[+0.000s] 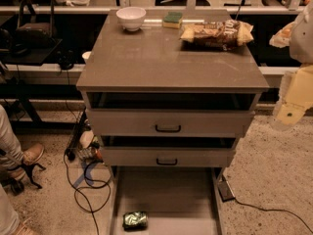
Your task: Pick green can from bottom drawer and place on counter
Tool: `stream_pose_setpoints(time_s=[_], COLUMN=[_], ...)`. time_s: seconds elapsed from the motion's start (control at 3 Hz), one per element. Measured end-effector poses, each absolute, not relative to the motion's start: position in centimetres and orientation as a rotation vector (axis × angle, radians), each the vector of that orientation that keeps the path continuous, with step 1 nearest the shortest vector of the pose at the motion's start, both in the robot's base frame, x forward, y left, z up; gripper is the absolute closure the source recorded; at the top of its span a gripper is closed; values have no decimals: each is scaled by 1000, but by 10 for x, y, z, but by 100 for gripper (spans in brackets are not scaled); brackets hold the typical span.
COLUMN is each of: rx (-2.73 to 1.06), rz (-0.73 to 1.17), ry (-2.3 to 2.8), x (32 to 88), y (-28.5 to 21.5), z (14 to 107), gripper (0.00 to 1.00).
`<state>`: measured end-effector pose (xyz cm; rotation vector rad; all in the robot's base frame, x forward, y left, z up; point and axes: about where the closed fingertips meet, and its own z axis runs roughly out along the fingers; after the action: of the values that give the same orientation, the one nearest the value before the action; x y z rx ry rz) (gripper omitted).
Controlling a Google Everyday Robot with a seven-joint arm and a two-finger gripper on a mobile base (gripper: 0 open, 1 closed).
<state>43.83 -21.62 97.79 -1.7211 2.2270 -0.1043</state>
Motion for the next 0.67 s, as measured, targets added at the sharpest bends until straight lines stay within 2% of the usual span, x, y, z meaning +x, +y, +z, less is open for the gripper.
stream_pose_setpoints(time_s=[0.33,0.67], rx=[-1721,-1720], rz=[-104,-1], ry=[2227,2222], x=[438,438], y=[-216,-214], z=[978,959], gripper=[0,0])
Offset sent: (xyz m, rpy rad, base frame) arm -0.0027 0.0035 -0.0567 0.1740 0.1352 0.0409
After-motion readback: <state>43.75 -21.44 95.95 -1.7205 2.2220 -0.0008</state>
